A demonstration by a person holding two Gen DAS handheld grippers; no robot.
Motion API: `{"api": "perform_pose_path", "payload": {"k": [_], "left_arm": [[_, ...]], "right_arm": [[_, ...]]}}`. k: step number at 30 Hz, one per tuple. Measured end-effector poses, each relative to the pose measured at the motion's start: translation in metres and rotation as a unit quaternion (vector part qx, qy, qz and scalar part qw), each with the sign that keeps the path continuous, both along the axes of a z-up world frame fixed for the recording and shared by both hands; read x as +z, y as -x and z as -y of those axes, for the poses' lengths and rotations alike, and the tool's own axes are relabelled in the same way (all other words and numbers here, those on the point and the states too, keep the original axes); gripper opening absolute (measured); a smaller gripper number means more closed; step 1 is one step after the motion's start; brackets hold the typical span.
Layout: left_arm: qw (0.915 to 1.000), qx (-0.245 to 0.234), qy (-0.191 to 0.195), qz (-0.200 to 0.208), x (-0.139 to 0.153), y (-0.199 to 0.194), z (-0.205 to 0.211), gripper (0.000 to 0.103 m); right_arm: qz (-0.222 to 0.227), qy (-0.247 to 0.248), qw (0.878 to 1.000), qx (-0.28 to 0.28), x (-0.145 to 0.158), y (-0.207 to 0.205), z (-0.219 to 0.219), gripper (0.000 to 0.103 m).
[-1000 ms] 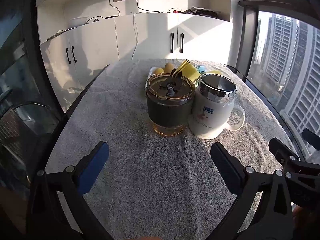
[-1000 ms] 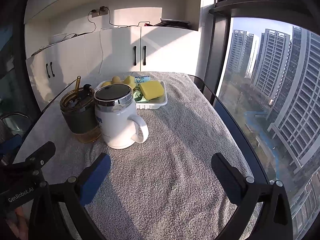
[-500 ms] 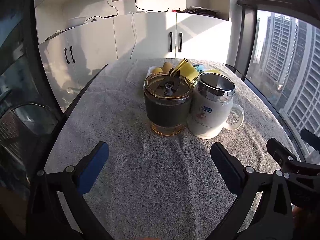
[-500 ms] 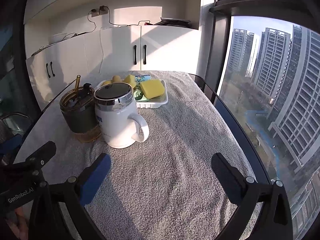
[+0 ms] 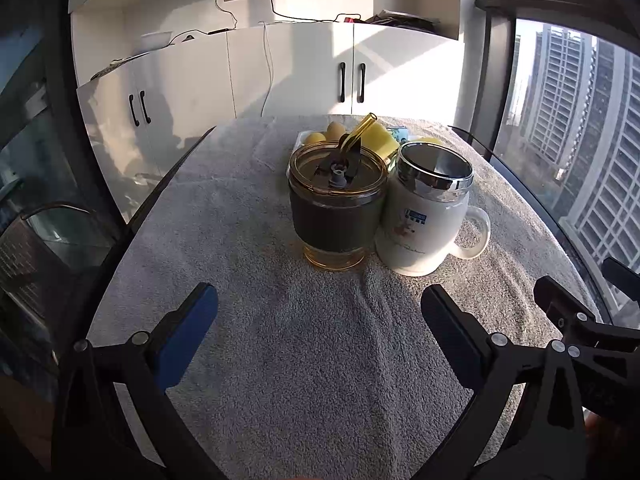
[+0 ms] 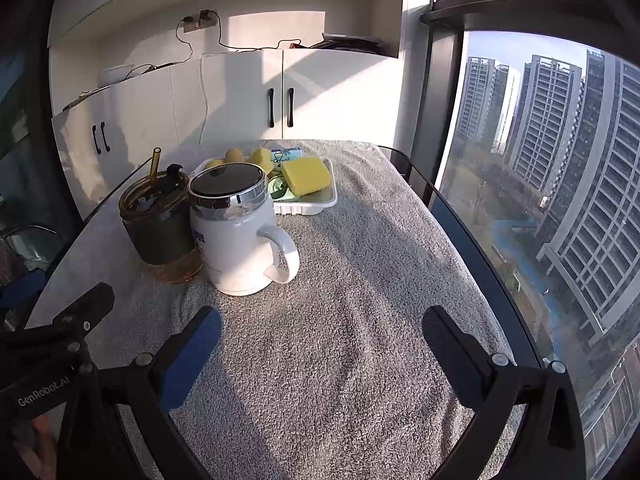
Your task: Organize soft objects
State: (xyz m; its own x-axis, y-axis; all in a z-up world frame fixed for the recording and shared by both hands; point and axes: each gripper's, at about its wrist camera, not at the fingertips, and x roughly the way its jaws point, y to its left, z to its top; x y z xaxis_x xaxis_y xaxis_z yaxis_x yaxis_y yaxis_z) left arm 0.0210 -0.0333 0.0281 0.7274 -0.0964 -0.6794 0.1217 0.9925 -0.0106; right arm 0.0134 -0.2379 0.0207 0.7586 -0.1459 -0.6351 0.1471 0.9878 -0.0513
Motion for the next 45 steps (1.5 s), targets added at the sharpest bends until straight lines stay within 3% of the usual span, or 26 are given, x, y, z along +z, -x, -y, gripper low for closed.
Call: {"api": "perform_pose_path", "payload": {"k": [45], "left_arm": [[1.0000, -0.001, 0.004, -0.005, -0.0033, -0.0026, 0.0009, 0.103]], "right_arm": [[-0.003, -0.001, 1.000, 0.003, -0.0005, -0.0037, 0.0018, 0.103]]}}
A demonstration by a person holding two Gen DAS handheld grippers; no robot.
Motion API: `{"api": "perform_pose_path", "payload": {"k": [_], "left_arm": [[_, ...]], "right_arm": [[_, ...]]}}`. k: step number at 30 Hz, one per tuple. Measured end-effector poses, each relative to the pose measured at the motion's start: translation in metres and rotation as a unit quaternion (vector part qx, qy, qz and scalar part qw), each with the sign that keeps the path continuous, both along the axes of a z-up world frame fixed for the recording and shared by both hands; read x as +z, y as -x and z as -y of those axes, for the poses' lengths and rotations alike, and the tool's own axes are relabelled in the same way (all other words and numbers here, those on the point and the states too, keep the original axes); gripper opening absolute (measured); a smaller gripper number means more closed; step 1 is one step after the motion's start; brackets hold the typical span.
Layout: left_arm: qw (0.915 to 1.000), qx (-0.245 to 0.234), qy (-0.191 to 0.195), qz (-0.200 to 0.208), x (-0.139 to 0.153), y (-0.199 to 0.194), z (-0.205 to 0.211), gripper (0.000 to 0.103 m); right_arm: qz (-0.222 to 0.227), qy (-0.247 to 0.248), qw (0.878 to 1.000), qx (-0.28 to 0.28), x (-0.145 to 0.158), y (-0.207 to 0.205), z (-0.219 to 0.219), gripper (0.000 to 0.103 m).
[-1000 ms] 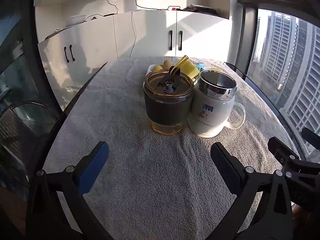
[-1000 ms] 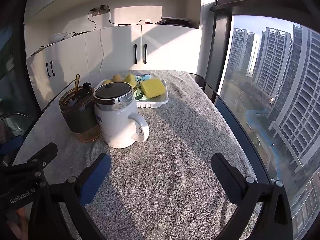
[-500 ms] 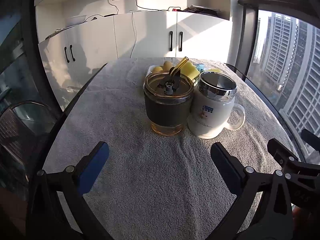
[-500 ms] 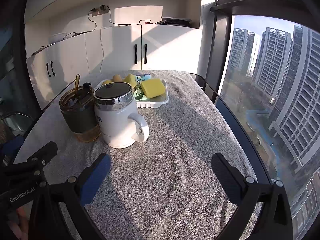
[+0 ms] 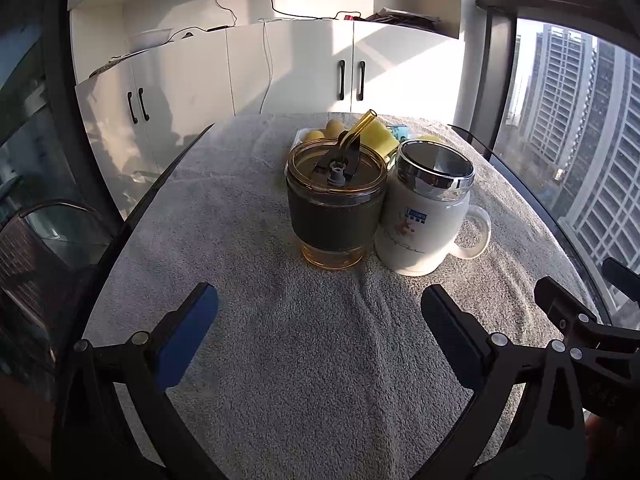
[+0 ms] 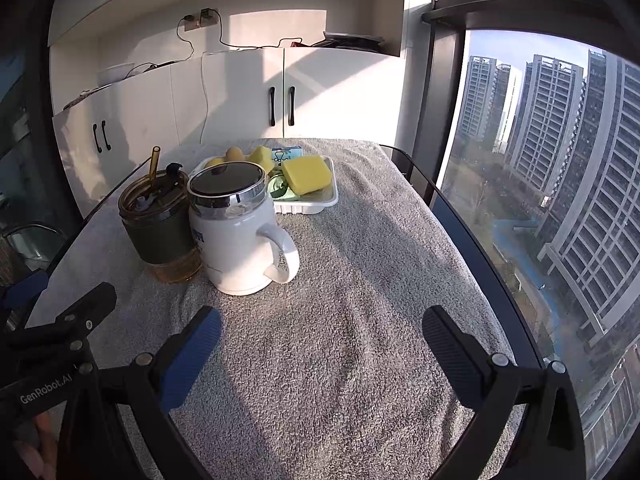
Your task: Organize soft objects
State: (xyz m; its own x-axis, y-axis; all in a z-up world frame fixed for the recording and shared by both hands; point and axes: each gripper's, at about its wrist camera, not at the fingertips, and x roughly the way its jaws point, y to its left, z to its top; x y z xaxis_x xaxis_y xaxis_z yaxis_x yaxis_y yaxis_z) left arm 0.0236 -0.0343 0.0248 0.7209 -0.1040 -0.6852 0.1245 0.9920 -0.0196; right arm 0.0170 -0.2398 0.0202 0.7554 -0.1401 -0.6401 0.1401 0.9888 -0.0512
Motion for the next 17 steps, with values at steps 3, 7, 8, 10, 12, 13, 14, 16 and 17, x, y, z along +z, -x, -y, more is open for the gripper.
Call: {"api": "perform_pose_path", "payload": {"k": [3, 7, 8, 10, 12, 13, 14, 16, 17], "left_arm": [[1.0000, -0.001, 0.000, 0.000, -0.0005, -0.0002, -0.0001, 0.103], [1.0000, -0.001, 0.005, 0.004, 0.0002, -0.0001, -0.0012, 0.103], [1.0000, 0.000, 0.006, 0.005, 0.0004, 0.0000, -0.0015, 0.103], [1.0000, 0.001, 0.007, 0.007, 0.0007, 0.0004, -0.0020, 0.103], [0.9999, 0.002, 0.007, 0.009, 0.0012, 0.0008, -0.0020, 0.103], [0.9999, 0.001, 0.007, 0.009, 0.0013, 0.0010, -0.0018, 0.103], [0.9999, 0.001, 0.005, 0.010, 0.0013, 0.0012, -0.0012, 0.103], [0.9999, 0.002, 0.002, 0.011, 0.0014, 0.0013, -0.0005, 0.103], [1.0000, 0.000, 0.003, 0.010, 0.0013, 0.0011, -0.0002, 0.103]], "right_arm": [[-0.001, 0.000, 1.000, 0.001, -0.0005, -0.0003, 0.0000, 0.103], [-0.002, -0.001, 1.000, 0.001, -0.0009, -0.0004, 0.0001, 0.103], [-0.002, -0.001, 1.000, 0.001, -0.0009, -0.0005, 0.0001, 0.103], [-0.002, -0.001, 1.000, 0.001, -0.0009, -0.0005, 0.0004, 0.103], [-0.002, -0.001, 1.000, 0.001, -0.0012, -0.0006, 0.0005, 0.103], [-0.002, -0.002, 1.000, 0.001, -0.0011, -0.0003, 0.0005, 0.103], [-0.002, -0.002, 1.000, 0.000, -0.0012, -0.0003, 0.0003, 0.103], [-0.002, -0.002, 1.000, 0.000, -0.0010, 0.0000, 0.0001, 0.103], [-0.003, -0.002, 1.000, 0.000, -0.0011, 0.0000, 0.0000, 0.103]]}}
